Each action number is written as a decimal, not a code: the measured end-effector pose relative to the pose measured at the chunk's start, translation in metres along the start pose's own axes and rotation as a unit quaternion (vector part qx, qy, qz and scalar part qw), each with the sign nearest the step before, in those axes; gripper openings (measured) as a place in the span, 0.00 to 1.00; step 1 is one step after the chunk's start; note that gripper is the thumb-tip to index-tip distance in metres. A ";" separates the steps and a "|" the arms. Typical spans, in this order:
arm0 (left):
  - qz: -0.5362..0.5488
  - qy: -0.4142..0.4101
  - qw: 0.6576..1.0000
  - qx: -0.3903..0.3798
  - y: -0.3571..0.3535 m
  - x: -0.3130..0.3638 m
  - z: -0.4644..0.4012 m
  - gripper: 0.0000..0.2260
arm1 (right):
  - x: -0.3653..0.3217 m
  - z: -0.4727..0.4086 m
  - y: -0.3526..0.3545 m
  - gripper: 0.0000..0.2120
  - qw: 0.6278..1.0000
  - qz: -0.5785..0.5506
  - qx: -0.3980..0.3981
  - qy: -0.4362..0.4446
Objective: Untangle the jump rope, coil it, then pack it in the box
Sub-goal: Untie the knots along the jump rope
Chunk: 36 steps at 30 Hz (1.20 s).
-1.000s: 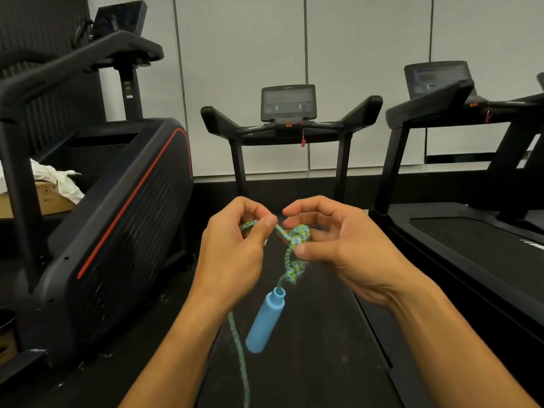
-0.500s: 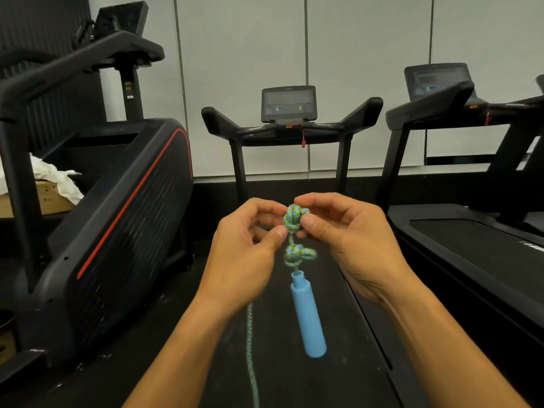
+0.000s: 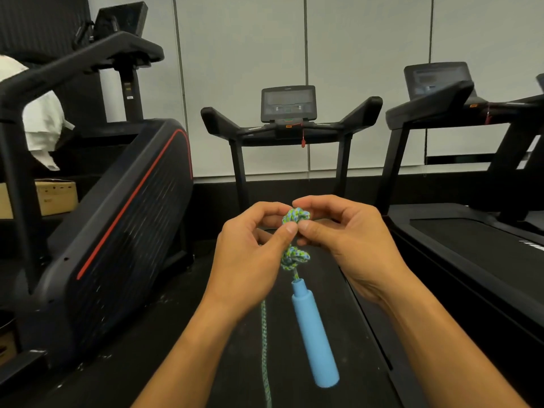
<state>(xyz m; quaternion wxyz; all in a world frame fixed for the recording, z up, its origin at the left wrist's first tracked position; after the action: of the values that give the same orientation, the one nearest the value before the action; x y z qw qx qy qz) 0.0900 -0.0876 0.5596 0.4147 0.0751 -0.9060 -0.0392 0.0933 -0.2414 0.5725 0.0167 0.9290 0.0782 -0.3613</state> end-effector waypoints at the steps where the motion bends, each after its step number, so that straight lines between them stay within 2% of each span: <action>1: -0.001 -0.002 1.000 0.003 0.000 0.000 0.000 0.08 | 0.000 0.000 0.001 0.13 1.000 -0.005 -0.001 -0.002; 5: 0.002 -0.003 1.000 0.009 -0.001 0.000 0.000 0.08 | -0.002 0.000 0.005 0.12 0.999 -0.047 -0.006 -0.019; 18: -0.008 0.010 1.000 0.024 -0.003 -0.003 -0.001 0.05 | -0.001 0.001 0.006 0.11 0.997 -0.059 -0.020 -0.049; 36: -0.023 0.014 0.999 0.020 -0.004 0.000 0.001 0.03 | -0.002 0.001 0.006 0.09 0.999 0.019 -0.022 -0.019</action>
<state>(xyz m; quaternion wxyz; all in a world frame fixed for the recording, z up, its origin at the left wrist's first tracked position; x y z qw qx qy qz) 0.0894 -0.0917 0.5583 0.4243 0.1053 -0.8989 -0.0294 0.0924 -0.2477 0.5729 0.0452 0.9225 0.0683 -0.3771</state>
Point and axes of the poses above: each hand's wrist, its own z-axis away from the middle knuckle, its own y-axis out of the back of the hand, x = y × z, the point moved 2 cm from there along -z, towards the middle knuckle, and after that the axes turned 7 degrees about y, right-handed, at the moved point
